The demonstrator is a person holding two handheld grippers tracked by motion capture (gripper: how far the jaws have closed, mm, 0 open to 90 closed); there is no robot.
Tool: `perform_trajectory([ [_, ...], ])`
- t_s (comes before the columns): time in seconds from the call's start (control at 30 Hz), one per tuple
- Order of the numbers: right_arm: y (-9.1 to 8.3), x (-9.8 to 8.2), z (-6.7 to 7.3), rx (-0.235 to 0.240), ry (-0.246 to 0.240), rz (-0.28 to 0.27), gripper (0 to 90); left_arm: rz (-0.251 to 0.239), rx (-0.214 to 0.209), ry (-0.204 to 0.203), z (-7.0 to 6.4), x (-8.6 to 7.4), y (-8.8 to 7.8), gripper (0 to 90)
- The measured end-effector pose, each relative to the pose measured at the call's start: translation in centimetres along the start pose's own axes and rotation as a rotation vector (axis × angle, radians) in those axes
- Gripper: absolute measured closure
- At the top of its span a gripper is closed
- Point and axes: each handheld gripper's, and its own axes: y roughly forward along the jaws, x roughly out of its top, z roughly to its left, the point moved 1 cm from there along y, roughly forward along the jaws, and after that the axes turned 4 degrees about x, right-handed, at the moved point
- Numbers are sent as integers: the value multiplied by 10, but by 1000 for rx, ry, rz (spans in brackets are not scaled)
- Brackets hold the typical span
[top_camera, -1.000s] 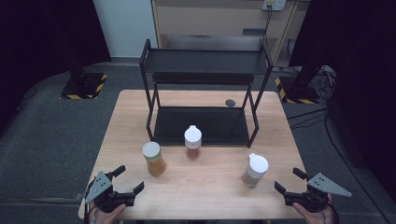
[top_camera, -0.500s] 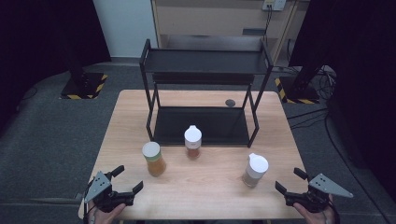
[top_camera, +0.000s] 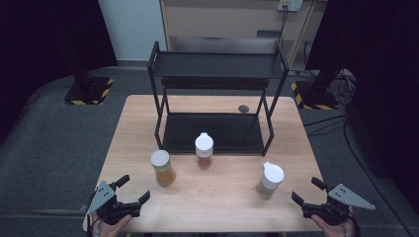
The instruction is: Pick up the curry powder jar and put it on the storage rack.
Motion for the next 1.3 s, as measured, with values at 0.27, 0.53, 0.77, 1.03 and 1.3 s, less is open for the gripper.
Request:
perform_trajectory([
  [0.27, -1, 0, 2, -7, -8, -1, 61, 2, -3, -5, 0, 1, 0, 1],
  [0.53, -3, -1, 3, -14, -8, -8, 61, -11, 7, 0, -4, 9, -3, 1],
  [0.77, -3, -1, 3, -12, -10, -7, 61, 8, 18, 9, -9, 20, -4, 4],
  [1.03, -3, -1, 2, -11, -10, -8, 62, 27, 46, 32, -16, 43, -8, 7],
  [1.3, -3, -1, 2, -9, -6, -10, 62, 50, 50, 56, -21, 59, -2, 6],
])
